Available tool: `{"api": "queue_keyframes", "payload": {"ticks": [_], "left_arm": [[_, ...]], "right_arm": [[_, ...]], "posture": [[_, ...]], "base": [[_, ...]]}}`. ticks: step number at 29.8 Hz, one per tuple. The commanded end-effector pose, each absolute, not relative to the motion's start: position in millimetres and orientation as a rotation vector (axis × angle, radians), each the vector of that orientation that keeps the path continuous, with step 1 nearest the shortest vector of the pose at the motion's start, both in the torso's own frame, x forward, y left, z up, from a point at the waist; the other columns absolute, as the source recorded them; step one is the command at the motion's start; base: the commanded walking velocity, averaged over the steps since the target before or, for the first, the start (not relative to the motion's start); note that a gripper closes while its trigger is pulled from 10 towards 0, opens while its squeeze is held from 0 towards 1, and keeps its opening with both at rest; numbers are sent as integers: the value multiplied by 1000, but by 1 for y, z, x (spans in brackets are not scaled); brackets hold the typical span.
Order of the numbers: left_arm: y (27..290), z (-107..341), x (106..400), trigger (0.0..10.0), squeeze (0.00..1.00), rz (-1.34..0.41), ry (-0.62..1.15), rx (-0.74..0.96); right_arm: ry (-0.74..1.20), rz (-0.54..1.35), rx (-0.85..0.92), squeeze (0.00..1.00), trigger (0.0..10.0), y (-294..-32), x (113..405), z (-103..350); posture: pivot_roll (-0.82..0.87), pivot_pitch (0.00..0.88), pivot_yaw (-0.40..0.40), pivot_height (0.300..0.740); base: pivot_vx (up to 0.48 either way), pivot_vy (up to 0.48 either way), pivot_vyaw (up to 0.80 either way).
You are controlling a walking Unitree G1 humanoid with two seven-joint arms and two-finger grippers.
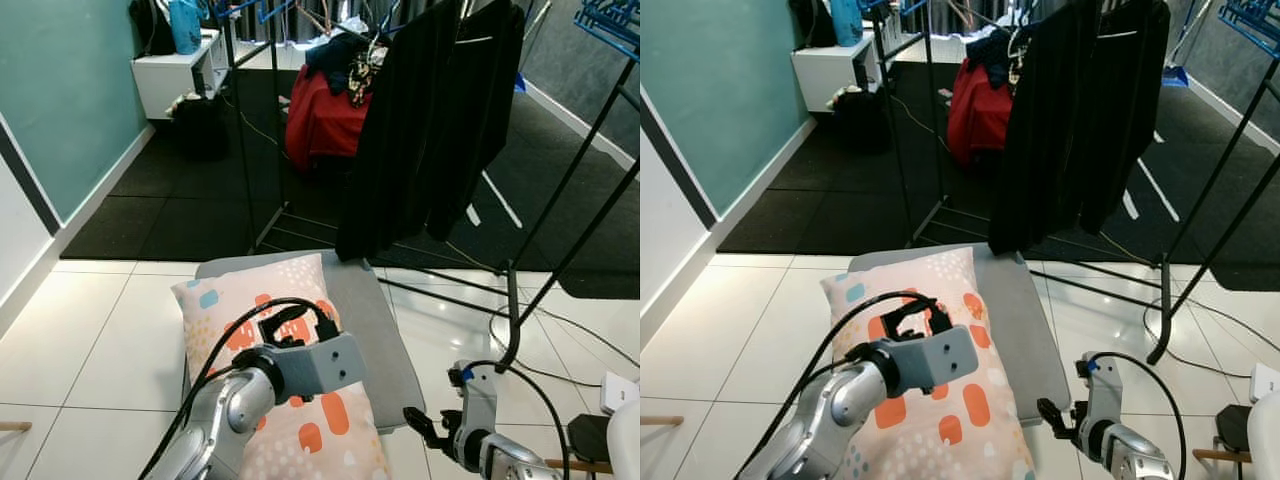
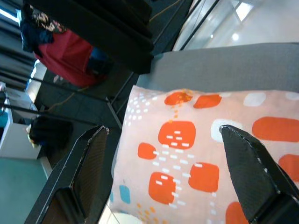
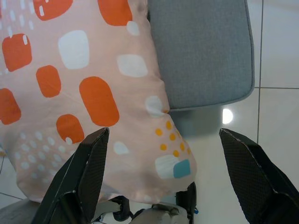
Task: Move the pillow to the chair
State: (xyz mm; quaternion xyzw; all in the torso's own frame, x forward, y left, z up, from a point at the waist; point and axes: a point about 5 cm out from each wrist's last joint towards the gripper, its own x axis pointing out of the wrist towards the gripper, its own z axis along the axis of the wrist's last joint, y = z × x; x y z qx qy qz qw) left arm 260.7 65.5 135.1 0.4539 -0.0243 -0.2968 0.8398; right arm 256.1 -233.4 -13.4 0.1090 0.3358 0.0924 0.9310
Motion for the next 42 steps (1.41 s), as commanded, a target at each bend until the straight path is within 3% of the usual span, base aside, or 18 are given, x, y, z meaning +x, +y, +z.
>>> {"api": "queue_keyframes", "payload": {"ticks": [1,21,42], "left_arm": [[65,137,257,10000,0,-635,-49,958],[73,134,254,10000,0,-639,-34,946],[72,134,256,10000,0,-646,-31,943]], "right_arm": [[693,184,240,0,10000,-232,252,-18],[707,228,243,0,10000,-220,250,-22],[702,222,246,0,10000,-220,251,-22]], "posture": [[-79,47,-15,740],[-179,0,-3,740],[-110,0,-4,740]], "base": [[0,0,0],[0,0,0],[0,0,0]]}}
